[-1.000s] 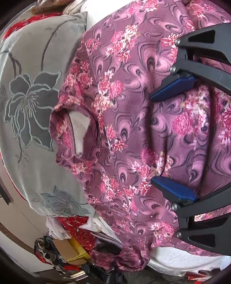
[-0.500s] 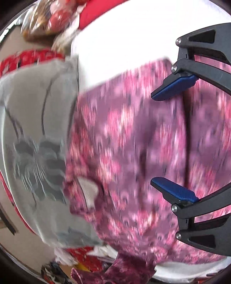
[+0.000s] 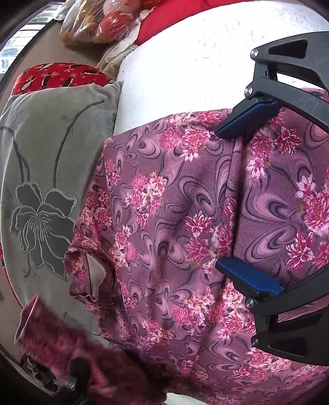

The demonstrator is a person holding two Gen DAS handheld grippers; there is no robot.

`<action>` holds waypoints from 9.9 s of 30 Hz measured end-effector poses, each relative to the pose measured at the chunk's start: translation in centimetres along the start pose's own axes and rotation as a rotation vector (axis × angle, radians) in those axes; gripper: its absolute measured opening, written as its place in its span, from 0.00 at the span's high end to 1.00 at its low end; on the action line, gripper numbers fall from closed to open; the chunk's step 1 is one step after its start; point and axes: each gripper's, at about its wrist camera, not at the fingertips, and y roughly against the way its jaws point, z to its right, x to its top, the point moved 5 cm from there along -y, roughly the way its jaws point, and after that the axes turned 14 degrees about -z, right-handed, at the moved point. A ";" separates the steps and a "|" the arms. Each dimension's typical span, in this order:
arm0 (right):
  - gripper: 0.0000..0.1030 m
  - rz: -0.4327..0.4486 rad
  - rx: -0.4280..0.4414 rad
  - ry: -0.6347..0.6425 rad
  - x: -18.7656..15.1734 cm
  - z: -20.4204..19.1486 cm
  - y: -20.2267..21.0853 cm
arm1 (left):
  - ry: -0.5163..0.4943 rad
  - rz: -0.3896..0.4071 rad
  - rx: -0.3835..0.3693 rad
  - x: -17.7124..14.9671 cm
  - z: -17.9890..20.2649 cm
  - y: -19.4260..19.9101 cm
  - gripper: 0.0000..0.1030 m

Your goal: Fold small clothes

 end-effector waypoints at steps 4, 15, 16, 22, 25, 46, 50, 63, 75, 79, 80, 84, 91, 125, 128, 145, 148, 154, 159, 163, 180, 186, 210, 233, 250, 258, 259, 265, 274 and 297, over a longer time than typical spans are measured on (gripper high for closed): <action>0.07 0.008 0.000 0.000 -0.2 -0.2 -0.1 | 0.027 -0.084 0.043 -0.9 0.5 -4.5 0.93; 0.07 -0.033 0.028 0.004 0.1 -0.2 -0.1 | 0.098 -0.031 -0.157 -5.3 -4.9 0.6 0.55; 0.07 -0.045 0.042 -0.001 0.4 0.0 0.0 | 0.119 -0.005 -0.160 -6.1 -6.3 1.5 0.53; 0.07 -0.022 0.402 -0.264 3.0 1.7 2.1 | 0.367 0.024 -0.194 -9.2 -16.2 2.1 0.53; 0.10 -0.065 0.460 -0.310 4.7 0.5 0.3 | 0.468 0.028 -0.261 -9.4 -18.6 1.5 0.53; 0.47 -0.049 0.505 -0.592 4.8 9.2 -0.4 | 0.480 0.063 -0.380 -7.3 -17.9 1.7 0.47; 0.96 -0.105 0.485 -0.454 6.7 6.3 -1.3 | 0.502 0.055 -0.292 -5.7 -18.7 1.1 0.57; 0.90 -0.088 0.300 -0.337 6.5 7.5 -0.1 | 0.457 0.022 -0.205 -8.7 -19.7 2.6 0.75; 0.68 -0.395 0.288 -0.077 -0.4 2.9 1.2 | 0.288 -0.171 -0.043 -13.6 -15.2 1.6 0.70; 0.57 -0.394 0.211 -0.025 -5.2 3.8 4.8 | 0.287 -0.211 -0.036 -18.3 -16.9 3.7 0.60; 0.53 -0.392 0.220 -0.048 -6.9 4.7 5.8 | 0.292 -0.225 -0.035 -19.8 -17.6 4.2 0.59; 0.53 -0.386 0.234 -0.123 -13.2 8.6 8.9 | 0.336 -0.250 -0.044 -24.9 -18.8 5.6 0.58; 0.51 -0.393 0.381 -0.323 -21.8 11.4 9.7 | 0.459 -0.287 -0.190 -31.9 -21.0 5.6 0.58; 0.91 -0.142 0.911 -0.267 -22.2 5.8 15.9 | 0.363 -0.102 -0.469 -32.4 -14.7 11.4 0.95; 0.91 -0.110 0.935 -0.268 -20.3 5.4 16.7 | 0.372 -0.072 -0.487 -31.1 -15.1 12.0 0.94; 0.91 0.018 0.994 -0.474 -6.8 7.8 13.5 | 0.434 0.126 -0.464 -18.5 -19.2 13.2 0.94; 0.91 0.015 0.983 -0.504 -4.6 8.1 12.0 | 0.441 0.152 -0.450 -15.7 -19.9 12.6 0.94; 0.91 0.035 0.978 -0.566 0.4 9.0 8.8 | 0.435 0.220 -0.435 -8.9 -21.4 11.8 0.94; 0.91 0.037 0.965 -0.637 5.6 10.0 5.0 | 0.426 0.262 -0.427 -2.8 -22.2 11.1 0.94; 0.91 0.033 0.948 -0.697 9.2 10.5 1.8 | 0.437 0.257 -0.362 2.0 -23.2 9.3 0.94; 0.60 0.040 0.832 -0.896 11.4 14.0 -2.3 | 0.477 0.092 -0.324 2.0 -26.0 7.5 0.79; 0.58 0.056 0.736 -0.878 9.8 15.6 -1.8 | 0.266 -0.017 -0.257 -0.5 -20.7 5.2 0.68; 0.54 -0.107 0.462 -0.410 11.7 4.3 -4.8 | 0.324 -0.024 -0.087 -2.5 -18.7 2.5 0.49; 0.00 -0.220 0.072 -0.052 8.9 -6.4 -5.0 | 0.168 0.024 0.120 -6.9 -13.4 0.2 0.17; 0.05 -0.280 0.010 -0.028 1.1 -2.1 -1.5 | 0.177 -0.058 0.193 -7.9 -11.8 0.1 0.16; 0.12 -0.181 0.096 -0.340 2.2 6.0 1.5 | 0.265 -0.016 0.095 -12.8 -13.8 4.6 0.16; 0.12 -0.171 0.114 -0.403 1.8 8.0 1.8 | 0.288 -0.024 0.045 -13.5 -14.3 4.7 0.16; 0.38 -0.175 0.254 -0.557 0.2 10.6 -0.7 | 0.394 -0.080 -0.122 -15.9 -14.8 2.9 0.18; 0.97 -0.055 0.267 -0.401 0.5 10.3 4.1 | 0.450 -0.112 -0.063 -15.8 -16.9 1.9 0.99; 0.75 -0.135 0.293 -0.389 3.4 5.0 1.1 | 0.219 0.015 0.053 -11.0 -14.3 4.1 0.49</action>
